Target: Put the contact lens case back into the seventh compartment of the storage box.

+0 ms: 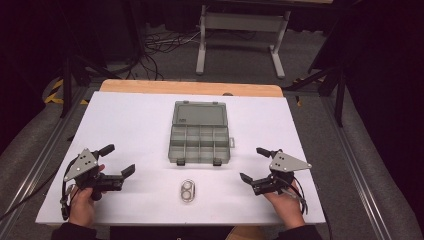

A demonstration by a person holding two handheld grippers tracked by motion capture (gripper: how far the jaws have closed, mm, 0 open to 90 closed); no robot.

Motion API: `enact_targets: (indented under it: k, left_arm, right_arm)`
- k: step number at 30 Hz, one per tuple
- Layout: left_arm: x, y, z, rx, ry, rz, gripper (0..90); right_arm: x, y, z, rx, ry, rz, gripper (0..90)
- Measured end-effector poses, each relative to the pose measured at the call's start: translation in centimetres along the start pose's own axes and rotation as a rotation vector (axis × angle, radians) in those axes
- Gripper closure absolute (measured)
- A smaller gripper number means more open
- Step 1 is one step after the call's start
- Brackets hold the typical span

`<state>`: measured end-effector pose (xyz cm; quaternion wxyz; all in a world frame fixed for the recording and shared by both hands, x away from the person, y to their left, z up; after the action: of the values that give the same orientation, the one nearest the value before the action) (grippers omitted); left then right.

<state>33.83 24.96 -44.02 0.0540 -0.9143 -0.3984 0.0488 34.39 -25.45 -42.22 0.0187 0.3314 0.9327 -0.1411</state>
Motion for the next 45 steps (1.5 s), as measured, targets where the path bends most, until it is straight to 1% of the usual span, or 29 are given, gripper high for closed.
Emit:
enact_targets:
  k: [5, 11, 16, 19, 21, 23, 25, 28, 30, 41, 45]
  left_arm:
    - [0.0, 0.0, -0.1, 0.007, 0.007, -0.004, 0.7]
    - [0.0, 0.0, -0.1, 0.002, 0.004, -0.008, 1.2]
    - [0.0, 0.0, -0.3, 0.011, 0.016, -0.004, 1.2]
    - [0.0, -0.1, -0.3, 0.013, 0.015, -0.003, 1.2]
    - [0.0, 0.0, -0.3, 0.013, 0.015, -0.003, 1.2]
    - [-0.1, 0.0, -0.3, 0.014, 0.014, -0.001, 1.3]
    - [-0.1, 0.0, -0.3, 0.007, 0.012, 0.000, 1.2]
    - [-0.1, -0.1, -0.3, 0.013, 0.018, 0.002, 1.2]
    - [-0.1, -0.1, -0.3, 0.012, 0.014, 0.001, 1.2]
    - [-0.1, -0.1, -0.4, 0.009, 0.020, 0.003, 1.2]
    - [-0.2, -0.1, -0.4, 0.018, 0.026, 0.008, 1.2]
  right_arm:
    - [0.0, 0.0, 0.0, -0.004, 0.003, -0.004, 1.9]
    - [0.0, 0.0, 0.0, -0.005, 0.003, -0.006, 1.8]
    - [0.1, 0.0, -0.1, -0.006, -0.002, -0.009, 1.9]
    - [0.1, 0.1, -0.1, 0.000, -0.004, -0.012, 1.9]
    - [0.1, 0.3, -0.1, 0.013, -0.008, -0.020, 1.8]
    - [0.3, 0.6, -0.3, 0.032, -0.027, -0.026, 1.8]
    - [0.4, 0.8, -0.6, 0.034, -0.031, -0.040, 1.9]
    - [0.5, 1.4, -1.0, 0.045, -0.039, -0.057, 1.9]
    - [0.6, 1.9, -1.3, 0.051, -0.040, -0.070, 1.9]
    - [1.3, 4.0, -3.4, 0.049, -0.083, -0.133, 1.9]
    - [1.7, 4.7, -4.1, 0.051, -0.099, -0.160, 1.9]
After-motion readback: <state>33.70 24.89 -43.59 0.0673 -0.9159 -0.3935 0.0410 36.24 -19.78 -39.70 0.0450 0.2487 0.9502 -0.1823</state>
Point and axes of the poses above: each handheld gripper's, and its own axes: y roughly forward along the jaws, z roughly out of its underside, x roughly to its left, the point moved 1 cm from there along y, roughly forward along the jaws, and after that the axes turned 6 degrees about -x, right-handed, at the moved point
